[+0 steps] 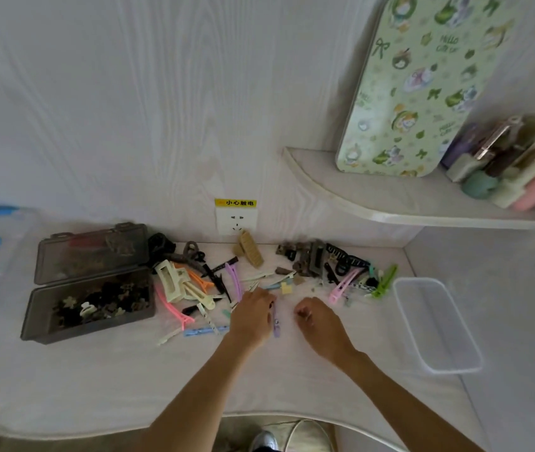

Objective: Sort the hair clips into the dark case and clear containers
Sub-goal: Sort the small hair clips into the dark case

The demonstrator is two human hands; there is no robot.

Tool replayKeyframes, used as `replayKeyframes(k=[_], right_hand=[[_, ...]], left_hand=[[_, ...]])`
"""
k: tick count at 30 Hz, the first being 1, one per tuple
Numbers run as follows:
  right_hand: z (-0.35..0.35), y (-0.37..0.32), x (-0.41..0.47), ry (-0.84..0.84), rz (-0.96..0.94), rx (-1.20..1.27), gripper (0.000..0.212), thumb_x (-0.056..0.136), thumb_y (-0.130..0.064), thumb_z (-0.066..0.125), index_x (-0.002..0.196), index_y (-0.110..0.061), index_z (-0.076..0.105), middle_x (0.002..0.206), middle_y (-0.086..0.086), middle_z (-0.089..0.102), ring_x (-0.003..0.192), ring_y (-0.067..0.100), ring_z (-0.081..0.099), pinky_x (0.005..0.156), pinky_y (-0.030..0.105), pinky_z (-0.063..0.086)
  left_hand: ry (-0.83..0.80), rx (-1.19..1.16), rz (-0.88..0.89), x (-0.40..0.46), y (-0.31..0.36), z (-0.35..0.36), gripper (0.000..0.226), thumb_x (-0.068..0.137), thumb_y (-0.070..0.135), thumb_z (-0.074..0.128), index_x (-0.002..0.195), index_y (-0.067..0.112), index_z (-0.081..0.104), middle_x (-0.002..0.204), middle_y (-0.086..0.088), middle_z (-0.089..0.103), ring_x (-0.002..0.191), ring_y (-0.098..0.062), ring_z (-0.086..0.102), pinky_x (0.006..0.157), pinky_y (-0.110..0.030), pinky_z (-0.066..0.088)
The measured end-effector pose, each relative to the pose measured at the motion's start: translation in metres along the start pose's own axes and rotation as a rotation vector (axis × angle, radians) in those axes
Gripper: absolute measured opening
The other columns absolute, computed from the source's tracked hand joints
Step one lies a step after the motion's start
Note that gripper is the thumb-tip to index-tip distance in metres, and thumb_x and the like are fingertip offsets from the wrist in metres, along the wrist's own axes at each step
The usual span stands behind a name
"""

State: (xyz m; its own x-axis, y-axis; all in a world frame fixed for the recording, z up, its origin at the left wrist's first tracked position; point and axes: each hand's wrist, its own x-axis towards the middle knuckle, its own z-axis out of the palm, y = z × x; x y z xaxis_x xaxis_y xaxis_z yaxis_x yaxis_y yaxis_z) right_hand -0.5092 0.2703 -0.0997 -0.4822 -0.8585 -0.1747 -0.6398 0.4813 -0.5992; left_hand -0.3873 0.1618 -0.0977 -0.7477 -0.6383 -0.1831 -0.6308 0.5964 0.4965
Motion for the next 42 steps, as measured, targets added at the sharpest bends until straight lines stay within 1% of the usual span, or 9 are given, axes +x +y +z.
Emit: replayKeyframes(k=[3,7,10,14,19,26,30,36,42], right_hand=[[-0.012,0.0,0.023,0.203,0.054,0.112,0.015,0.093,-0.009,0.048,0.104,-0.014,0.056,0.101,0.004,0.056,0.08,0.013,0.053,0.071,0.027,0.046],[-0.012,-0.007,0.055,0.193,0.049,0.064,0.025,0.092,-0.008,0.048,0.116,-0.011,0.054,0.114,0.01,0.052,0.085,0.022,0.058,0.072,0.029,0.047],[-0.002,-0.01,0.063,0.179,0.023,-0.014,0.021,0.092,-0.011,0.05,0.111,-0.011,0.057,0.114,0.008,0.051,0.091,0.026,0.059,0.077,0.035,0.051],[0.005,-0.003,0.057,0.197,0.015,-0.011,0.012,0.091,-0.014,0.055,0.101,-0.013,0.062,0.102,0.003,0.059,0.087,0.018,0.061,0.072,0.021,0.045],[0.002,0.014,0.049,0.113,0.084,0.267,0.016,0.082,-0.006,0.065,0.087,-0.022,0.066,0.083,-0.011,0.064,0.075,0.003,0.059,0.071,0.016,0.048],[-0.022,0.016,0.034,0.069,0.263,0.617,0.014,0.088,0.0,0.058,0.096,-0.007,0.067,0.082,0.006,0.065,0.062,0.014,0.062,0.056,0.015,0.054],[-0.031,-0.013,0.034,0.041,0.168,0.633,0.016,0.085,0.001,0.061,0.093,-0.012,0.066,0.08,0.004,0.064,0.055,0.002,0.062,0.052,0.012,0.05],[0.006,-0.107,0.054,-0.188,-0.061,0.569,0.024,0.084,-0.002,0.063,0.083,-0.026,0.068,0.077,-0.007,0.064,0.066,0.004,0.062,0.064,0.017,0.051],[0.074,-0.207,0.055,-0.285,-0.259,0.574,0.02,0.084,-0.001,0.062,0.101,-0.007,0.069,0.084,0.006,0.066,0.069,-0.006,0.059,0.067,0.009,0.047]], left_hand=[[0.034,-0.036,-0.08,0.002,-0.004,0.001,0.027,0.091,0.013,0.05,0.116,0.022,0.058,0.119,-0.001,0.056,0.109,-0.02,0.054,0.086,-0.031,0.045],[0.1,-0.106,-0.095,0.001,-0.003,0.0,0.025,0.092,0.021,0.051,0.117,0.023,0.054,0.116,0.001,0.056,0.101,-0.017,0.058,0.08,-0.031,0.048],[0.178,-0.215,-0.059,0.007,0.007,-0.004,0.03,0.092,0.018,0.053,0.122,0.024,0.053,0.12,0.003,0.057,0.1,-0.013,0.059,0.084,-0.028,0.05],[0.133,-0.222,-0.051,0.024,0.016,-0.002,0.038,0.091,0.006,0.049,0.123,0.027,0.054,0.123,0.001,0.054,0.106,-0.016,0.057,0.087,-0.029,0.05],[0.059,-0.124,-0.065,0.032,0.02,0.01,0.037,0.084,0.025,0.062,0.121,0.023,0.056,0.12,0.0,0.056,0.113,-0.019,0.05,0.093,-0.032,0.045],[0.156,-0.27,-0.053,0.032,0.019,0.004,0.027,0.089,0.029,0.059,0.116,0.024,0.06,0.117,0.005,0.063,0.103,-0.011,0.06,0.089,-0.025,0.048],[0.323,-0.531,-0.085,0.007,0.003,-0.025,0.031,0.084,0.032,0.066,0.114,0.023,0.064,0.108,0.011,0.068,0.086,0.004,0.063,0.074,-0.003,0.047],[0.602,-0.729,-0.351,-0.06,-0.082,-0.086,0.025,0.083,0.017,0.069,0.107,0.02,0.069,0.096,0.01,0.07,0.088,0.002,0.065,0.074,-0.012,0.053],[0.717,-0.577,-0.497,-0.113,-0.152,-0.119,0.024,0.08,0.009,0.071,0.102,0.016,0.07,0.087,0.003,0.07,0.082,-0.005,0.067,0.07,-0.009,0.051]])
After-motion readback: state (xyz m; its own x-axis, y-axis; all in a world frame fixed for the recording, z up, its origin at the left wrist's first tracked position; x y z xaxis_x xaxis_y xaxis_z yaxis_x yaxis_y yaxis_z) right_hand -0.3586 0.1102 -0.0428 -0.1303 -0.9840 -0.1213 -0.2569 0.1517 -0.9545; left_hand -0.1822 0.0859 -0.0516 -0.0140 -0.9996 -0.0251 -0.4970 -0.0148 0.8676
